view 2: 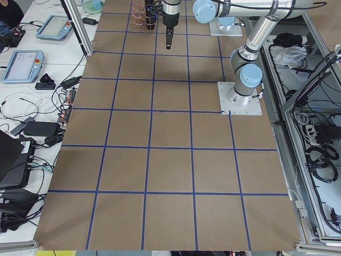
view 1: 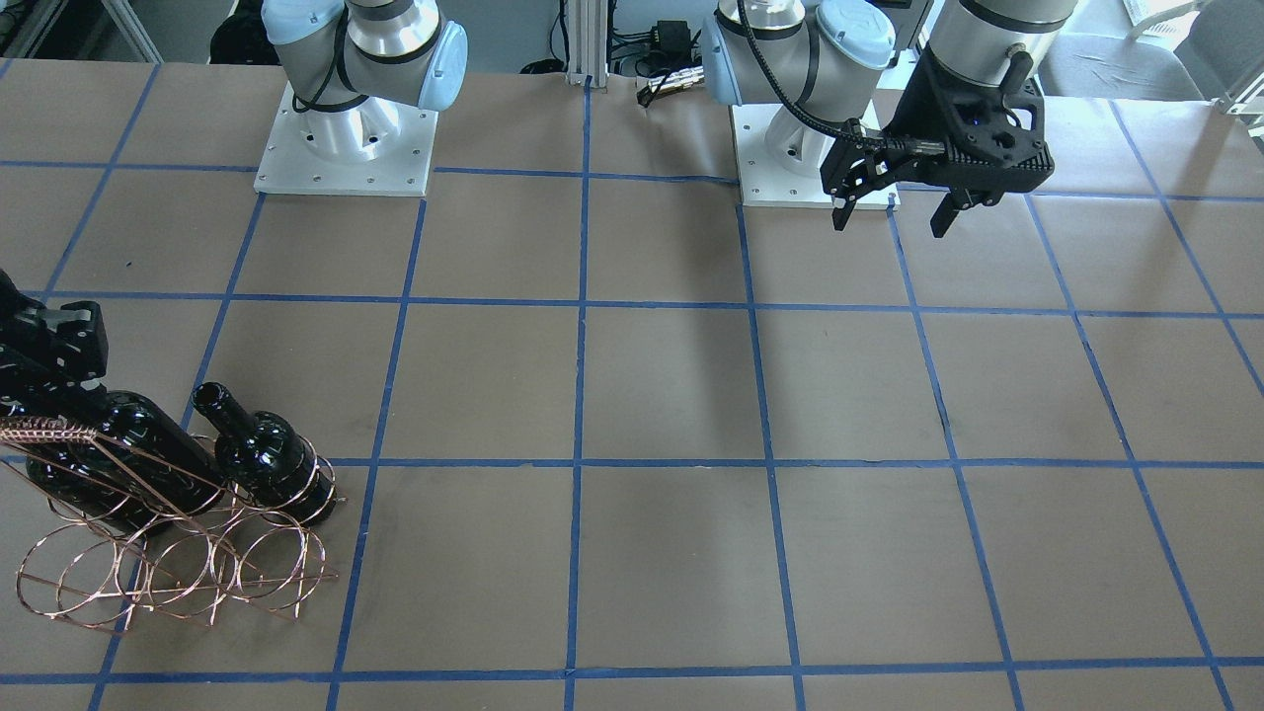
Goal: Place wine into wine basket
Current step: 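Lower the bottle into the empty middle slot of the wire rack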
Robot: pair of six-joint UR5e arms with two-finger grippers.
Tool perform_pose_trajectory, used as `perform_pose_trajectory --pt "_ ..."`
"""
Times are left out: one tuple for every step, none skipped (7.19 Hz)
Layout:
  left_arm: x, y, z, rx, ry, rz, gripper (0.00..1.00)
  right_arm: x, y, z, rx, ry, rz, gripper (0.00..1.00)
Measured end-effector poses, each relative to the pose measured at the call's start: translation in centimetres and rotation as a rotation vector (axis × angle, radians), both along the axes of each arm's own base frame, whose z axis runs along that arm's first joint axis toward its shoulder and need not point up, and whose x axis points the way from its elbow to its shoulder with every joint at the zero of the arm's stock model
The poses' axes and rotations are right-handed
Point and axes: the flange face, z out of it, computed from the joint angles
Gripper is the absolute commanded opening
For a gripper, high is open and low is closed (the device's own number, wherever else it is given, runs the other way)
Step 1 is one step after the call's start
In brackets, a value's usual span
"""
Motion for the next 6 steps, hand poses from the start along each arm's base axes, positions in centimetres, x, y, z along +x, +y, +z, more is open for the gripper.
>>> perform_pose_trajectory --pt "0.0 0.0 -0.2 0.003 -0.001 -0.006 1.0 0.0 0.0 -0.5 -0.001 0.0 0.0 0.0" --pt "0.0 0.0 -0.3 0.006 -0.001 -0.009 1.0 0.0 -0.1 -1.1 0.006 -0.002 0.001 0.0" --pt "0.0 -0.1 -0.3 0.007 -0.001 -0.011 1.0 -0.1 -0.2 -1.8 0.016 -0.006 0.001 0.0" --pt "0.0 -0.1 -0.4 0.009 -0.001 -0.011 1.0 -0.1 -0.3 -2.2 0.023 -0.008 0.0 0.0" --pt "0.0 -0.2 -0.5 0.01 -0.003 -0.011 1.0 0.0 -0.2 -2.6 0.029 -0.01 0.0 0.0" --pt "0.1 -0.2 -0.5 0.011 -0.005 -0.01 1.0 0.0 -0.1 -3.3 0.034 -0.011 0.0 0.0"
